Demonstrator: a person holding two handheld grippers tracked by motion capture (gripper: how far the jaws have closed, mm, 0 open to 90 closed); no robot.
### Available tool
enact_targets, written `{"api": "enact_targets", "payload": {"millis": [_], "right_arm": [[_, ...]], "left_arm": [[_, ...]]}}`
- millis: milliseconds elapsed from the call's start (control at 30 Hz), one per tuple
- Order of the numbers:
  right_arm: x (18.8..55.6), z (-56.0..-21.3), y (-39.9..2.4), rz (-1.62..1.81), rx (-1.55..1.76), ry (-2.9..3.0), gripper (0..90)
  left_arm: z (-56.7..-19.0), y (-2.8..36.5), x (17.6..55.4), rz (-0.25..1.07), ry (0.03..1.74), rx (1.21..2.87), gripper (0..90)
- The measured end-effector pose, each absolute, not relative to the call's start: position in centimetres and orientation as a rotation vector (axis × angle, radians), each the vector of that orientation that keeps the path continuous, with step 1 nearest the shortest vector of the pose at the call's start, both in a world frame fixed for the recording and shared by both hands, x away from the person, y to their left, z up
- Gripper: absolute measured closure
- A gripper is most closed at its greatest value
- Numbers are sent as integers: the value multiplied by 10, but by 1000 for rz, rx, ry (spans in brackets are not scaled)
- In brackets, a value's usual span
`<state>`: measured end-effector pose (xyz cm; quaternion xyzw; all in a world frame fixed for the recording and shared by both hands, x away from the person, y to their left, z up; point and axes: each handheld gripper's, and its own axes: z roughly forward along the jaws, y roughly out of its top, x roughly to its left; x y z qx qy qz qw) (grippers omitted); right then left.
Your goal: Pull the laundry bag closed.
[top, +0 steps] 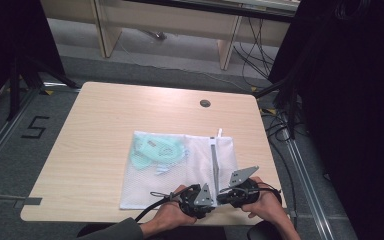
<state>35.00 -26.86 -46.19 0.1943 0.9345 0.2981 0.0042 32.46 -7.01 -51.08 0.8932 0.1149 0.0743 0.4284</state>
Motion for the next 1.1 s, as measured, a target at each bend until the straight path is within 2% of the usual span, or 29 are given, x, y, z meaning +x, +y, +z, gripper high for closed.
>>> {"api": "enact_targets", "payload": {"millis": [33,100,300,400,633,800,1100], "right_arm": [[350,-462,-269,935,607,2931,867],[350,-462,-268,931,603,2938,867],[350,-462,-267,926,618,2939,867],[351,-462,-266,923,612,2938,867],[353,-465,-265,912,609,2947,867],[357,-467,-267,917,594,2952,866],[364,-472,-264,837,610,2984,866]], "left_arm": [[-509,-69,327,198,230,2284,747],[-511,-72,326,178,258,2268,749],[-512,-73,327,181,240,2275,855],[-510,-71,328,207,186,2309,881],[-510,-71,326,207,167,2310,887],[-512,-71,324,184,200,2242,888],[-512,-70,324,162,185,2264,890]]}}
